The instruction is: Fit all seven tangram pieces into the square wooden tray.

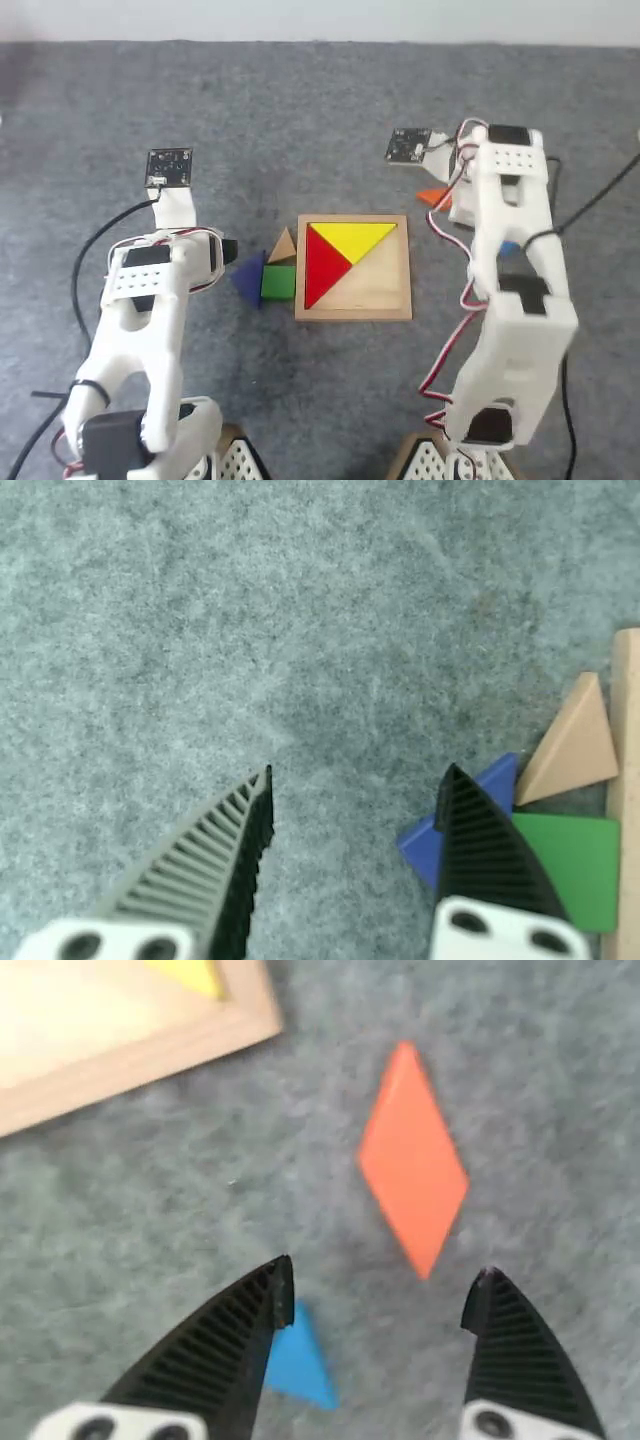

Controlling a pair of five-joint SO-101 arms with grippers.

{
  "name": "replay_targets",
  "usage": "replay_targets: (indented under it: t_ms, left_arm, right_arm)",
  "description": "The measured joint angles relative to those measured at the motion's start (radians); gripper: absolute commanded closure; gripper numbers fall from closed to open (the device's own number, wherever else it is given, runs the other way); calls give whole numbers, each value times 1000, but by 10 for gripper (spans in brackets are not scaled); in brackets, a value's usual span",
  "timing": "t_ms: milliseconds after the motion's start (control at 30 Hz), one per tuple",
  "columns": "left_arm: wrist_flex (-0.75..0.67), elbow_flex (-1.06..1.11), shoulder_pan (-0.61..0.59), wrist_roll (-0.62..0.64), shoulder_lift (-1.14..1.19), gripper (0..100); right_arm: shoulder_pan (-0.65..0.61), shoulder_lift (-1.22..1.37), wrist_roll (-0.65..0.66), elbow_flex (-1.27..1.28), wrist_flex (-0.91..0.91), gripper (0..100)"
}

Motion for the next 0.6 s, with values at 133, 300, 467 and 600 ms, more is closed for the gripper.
replay_targets:
  t_ms: [133, 300, 467, 600]
  left_arm:
    - [0, 0, 0, 0, 0, 743]
    - [0, 0, 0, 0, 0, 743]
    - [0, 0, 0, 0, 0, 743]
    - [0, 0, 0, 0, 0, 743]
  right_arm:
    - [-6, 133, 2, -147, 6, 561]
    - [-3, 273, 5, -256, 6, 551]
    - [-3, 328, 6, -307, 8, 681]
    - [-8, 336, 6, -316, 18, 829]
